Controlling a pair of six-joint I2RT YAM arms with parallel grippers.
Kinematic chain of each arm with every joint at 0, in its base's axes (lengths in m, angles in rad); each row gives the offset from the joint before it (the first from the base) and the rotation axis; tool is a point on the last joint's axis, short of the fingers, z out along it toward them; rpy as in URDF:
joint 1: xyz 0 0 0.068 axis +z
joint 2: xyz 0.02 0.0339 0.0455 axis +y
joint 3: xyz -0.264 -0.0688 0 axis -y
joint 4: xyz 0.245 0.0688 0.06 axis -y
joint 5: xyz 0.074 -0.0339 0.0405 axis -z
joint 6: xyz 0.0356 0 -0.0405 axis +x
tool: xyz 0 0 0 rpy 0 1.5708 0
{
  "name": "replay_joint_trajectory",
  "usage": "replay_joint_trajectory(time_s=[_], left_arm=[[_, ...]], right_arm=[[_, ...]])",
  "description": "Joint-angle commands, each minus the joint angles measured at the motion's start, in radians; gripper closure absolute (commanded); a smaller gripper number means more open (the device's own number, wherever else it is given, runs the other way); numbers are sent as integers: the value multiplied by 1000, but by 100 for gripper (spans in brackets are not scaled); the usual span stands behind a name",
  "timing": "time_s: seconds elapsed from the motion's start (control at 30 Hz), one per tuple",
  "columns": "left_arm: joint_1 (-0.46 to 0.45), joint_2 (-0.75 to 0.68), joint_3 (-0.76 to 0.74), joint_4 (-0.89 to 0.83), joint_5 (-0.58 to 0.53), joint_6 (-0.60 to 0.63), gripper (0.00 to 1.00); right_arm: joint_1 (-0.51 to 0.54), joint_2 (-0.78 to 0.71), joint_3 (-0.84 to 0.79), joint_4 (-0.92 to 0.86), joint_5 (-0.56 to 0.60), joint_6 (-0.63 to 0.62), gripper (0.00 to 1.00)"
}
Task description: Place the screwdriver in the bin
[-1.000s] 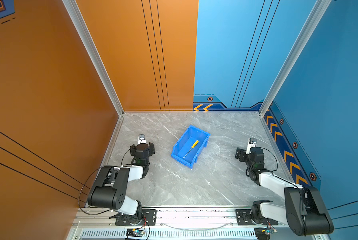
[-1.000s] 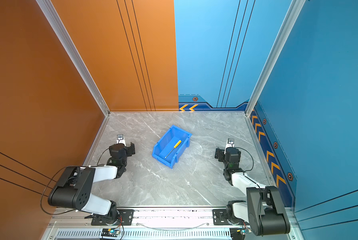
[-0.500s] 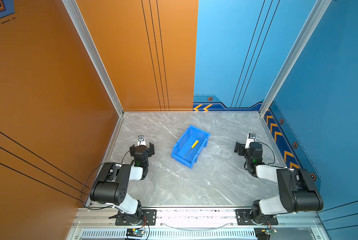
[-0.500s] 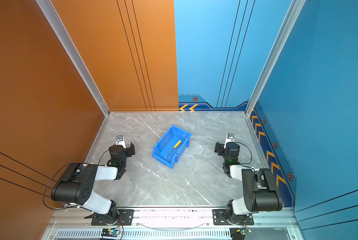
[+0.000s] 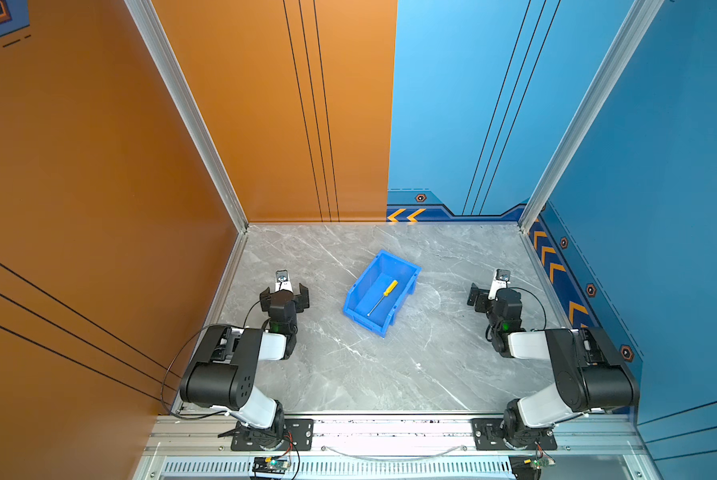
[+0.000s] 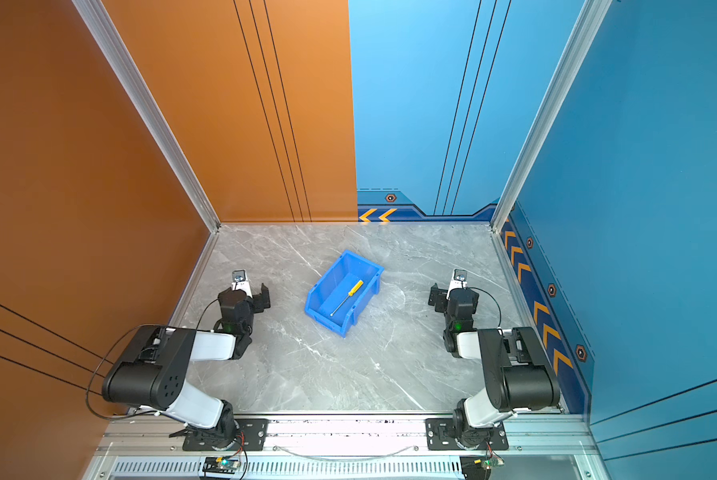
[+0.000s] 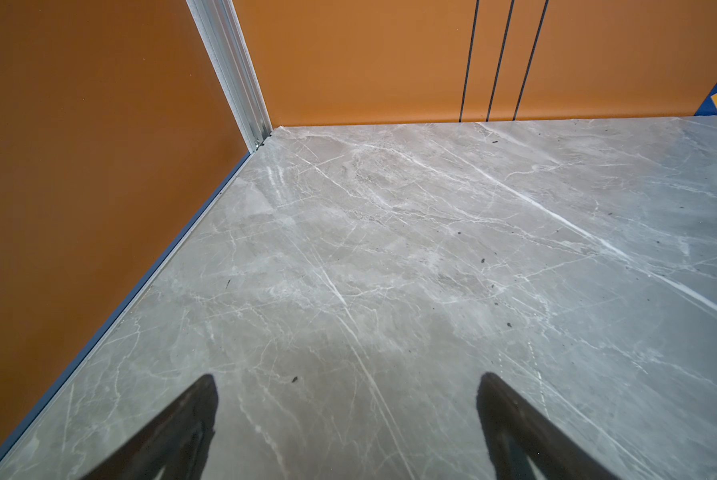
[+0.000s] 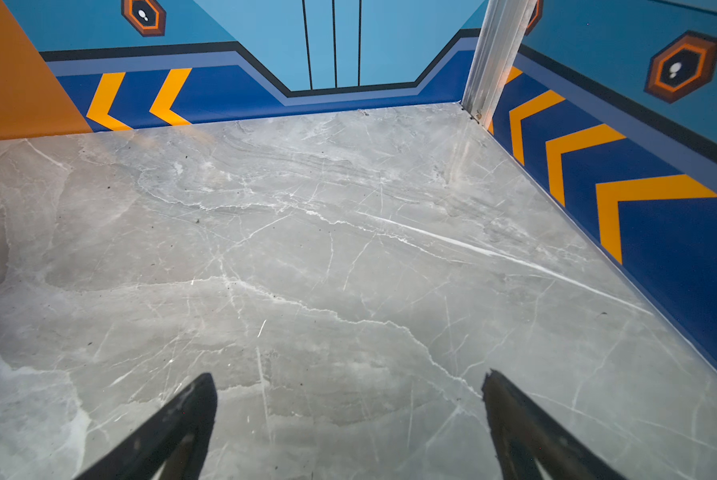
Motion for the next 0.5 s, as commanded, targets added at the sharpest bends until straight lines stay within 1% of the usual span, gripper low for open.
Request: replay_joint_trajectory(time_s=[0.0,0.47], left_arm=[[8,12,-12,24,15,-4,2],[13,15,-9,24,21,-2,2]], right_arm=[[2,8,-10,52,34,-13,0],[-6,9,-14,61,14,-11,0]])
